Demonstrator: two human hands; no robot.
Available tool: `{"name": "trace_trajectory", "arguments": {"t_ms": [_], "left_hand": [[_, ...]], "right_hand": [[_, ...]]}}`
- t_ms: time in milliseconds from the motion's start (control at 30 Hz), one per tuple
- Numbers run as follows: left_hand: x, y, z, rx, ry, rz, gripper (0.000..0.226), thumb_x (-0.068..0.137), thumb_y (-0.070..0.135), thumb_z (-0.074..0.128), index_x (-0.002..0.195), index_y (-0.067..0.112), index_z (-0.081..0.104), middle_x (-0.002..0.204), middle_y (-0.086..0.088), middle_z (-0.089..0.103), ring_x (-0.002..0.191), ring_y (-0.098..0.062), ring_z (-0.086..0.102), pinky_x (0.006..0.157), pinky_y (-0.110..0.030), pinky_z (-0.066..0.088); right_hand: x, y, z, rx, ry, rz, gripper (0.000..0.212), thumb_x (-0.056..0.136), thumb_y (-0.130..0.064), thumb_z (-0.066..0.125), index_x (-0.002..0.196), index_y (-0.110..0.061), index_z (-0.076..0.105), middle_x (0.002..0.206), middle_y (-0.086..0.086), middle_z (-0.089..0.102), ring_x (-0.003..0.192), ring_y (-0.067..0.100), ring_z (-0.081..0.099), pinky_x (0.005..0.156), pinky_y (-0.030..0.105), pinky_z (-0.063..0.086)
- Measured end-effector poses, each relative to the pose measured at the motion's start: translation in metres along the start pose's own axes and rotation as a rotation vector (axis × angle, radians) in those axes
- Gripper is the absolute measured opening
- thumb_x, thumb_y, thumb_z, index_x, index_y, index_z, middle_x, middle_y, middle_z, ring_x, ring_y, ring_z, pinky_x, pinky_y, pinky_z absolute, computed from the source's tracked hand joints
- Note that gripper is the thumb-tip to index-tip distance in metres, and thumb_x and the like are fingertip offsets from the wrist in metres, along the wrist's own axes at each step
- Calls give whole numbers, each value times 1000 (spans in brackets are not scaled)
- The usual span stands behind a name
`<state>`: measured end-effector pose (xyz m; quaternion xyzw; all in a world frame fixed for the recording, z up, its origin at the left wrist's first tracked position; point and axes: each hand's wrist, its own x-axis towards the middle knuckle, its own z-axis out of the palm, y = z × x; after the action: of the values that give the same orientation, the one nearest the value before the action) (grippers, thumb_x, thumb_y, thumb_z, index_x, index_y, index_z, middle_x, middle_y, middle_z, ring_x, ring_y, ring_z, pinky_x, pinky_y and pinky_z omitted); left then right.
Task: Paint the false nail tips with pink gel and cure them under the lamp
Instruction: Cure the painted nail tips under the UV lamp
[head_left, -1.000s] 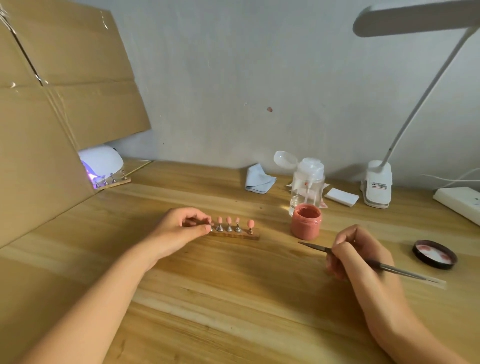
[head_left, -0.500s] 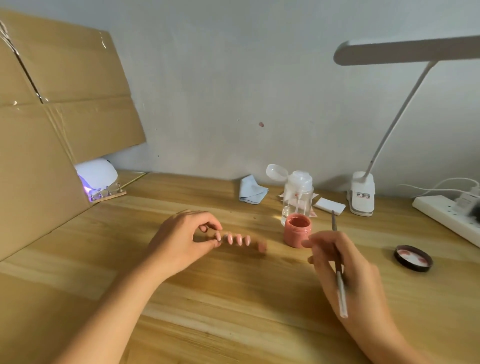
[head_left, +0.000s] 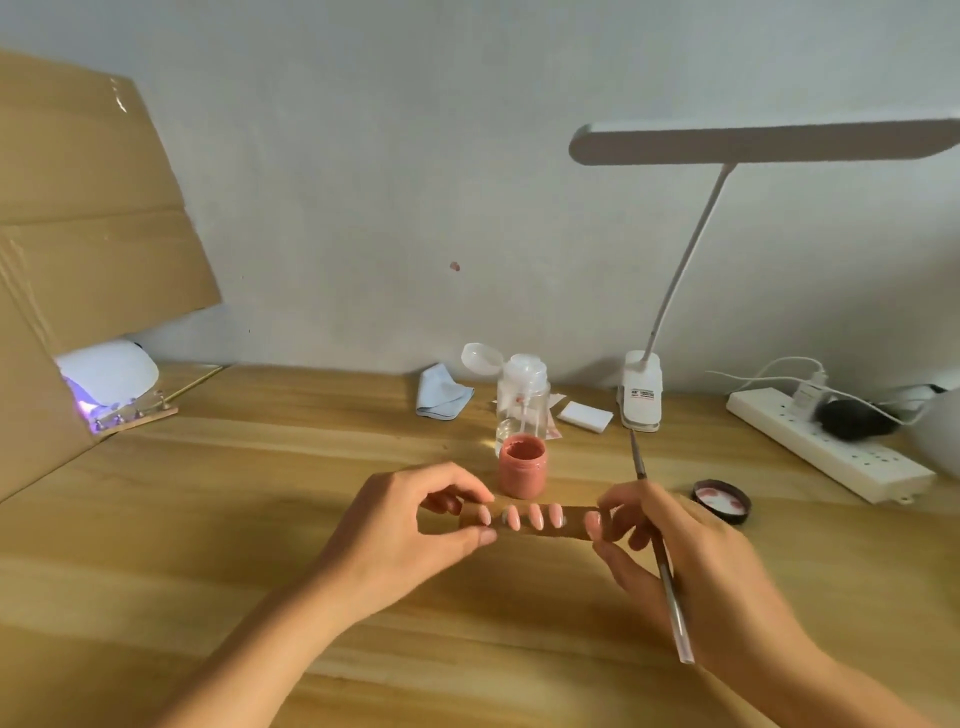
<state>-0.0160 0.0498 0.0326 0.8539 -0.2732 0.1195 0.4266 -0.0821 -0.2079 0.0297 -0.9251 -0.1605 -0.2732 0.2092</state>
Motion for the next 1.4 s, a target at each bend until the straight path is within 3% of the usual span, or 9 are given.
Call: {"name": "trace_trajectory", "arguments": {"t_ms": [333,533,700,833,967,1100,1200,1333,1400], "left_hand": [[30,32,97,40,-171,-95,23,74,38,82,77,50,63,80,34,62,79,10,58,63,-9,38],[52,39,137,119,-124,-126,18,76,46,79,90,42,68,98,20,59,83,7,57,71,-10,42],[44,38,130,-4,-152,-171,55,71,35,83,116,43,52,108,21,62,91,5,60,85,-20,50],[36,55,107,-188,85,-56,26,73,47,61,98,37,61,97,21,65,87,-2,61,71,-11,42],[28,72,111,-260,-74,24,24,92,49,48,85,30,62,79,15,67,73,-4,62,65,-22,46],[30,59,112,-289,-22,-14,25,104,29,47,83,29,60,72,15,68,65,-3,61,63,-24,46],[31,47,112,-372,65,-111,25,105,20,45,90,17,65,73,5,72,71,-16,66,74,-42,53],[30,41,114,-310,105,-204,23,105,22,42,90,23,59,75,17,72,70,-7,67,76,-35,53],[30,40,116,-231,91,-217,23,105,23,41,87,26,56,75,25,70,66,1,64,74,-30,52]], "right_hand": [[-51,60,-49,-122,6,160,79,65,22,64,126,-22,42,99,-22,55,83,-5,55,71,14,43],[-53,78,-52,-159,61,132,76,67,22,58,131,-13,37,111,-7,59,90,11,56,78,28,48],[-48,74,-50,-141,72,159,77,74,20,53,142,-11,34,121,0,60,112,18,57,99,37,48],[-17,50,-39,-231,-65,66,80,81,5,44,154,-7,15,145,6,46,137,21,37,113,33,30],[24,24,-27,-260,-162,-47,80,86,-6,47,155,-15,10,159,3,30,145,21,21,114,35,24],[46,14,-23,-247,-251,-115,90,92,-12,51,157,-27,-9,156,5,36,133,27,42,104,35,37],[38,17,-31,-158,-163,-111,100,88,-5,51,152,-44,-16,117,4,67,81,20,64,72,33,51],[-5,54,-51,-47,208,380,32,89,-12,46,114,-27,35,94,-5,64,80,28,62,69,41,51],[-31,74,-54,-163,17,572,16,91,-18,49,104,-24,43,101,-4,60,86,20,58,76,41,51]]}}
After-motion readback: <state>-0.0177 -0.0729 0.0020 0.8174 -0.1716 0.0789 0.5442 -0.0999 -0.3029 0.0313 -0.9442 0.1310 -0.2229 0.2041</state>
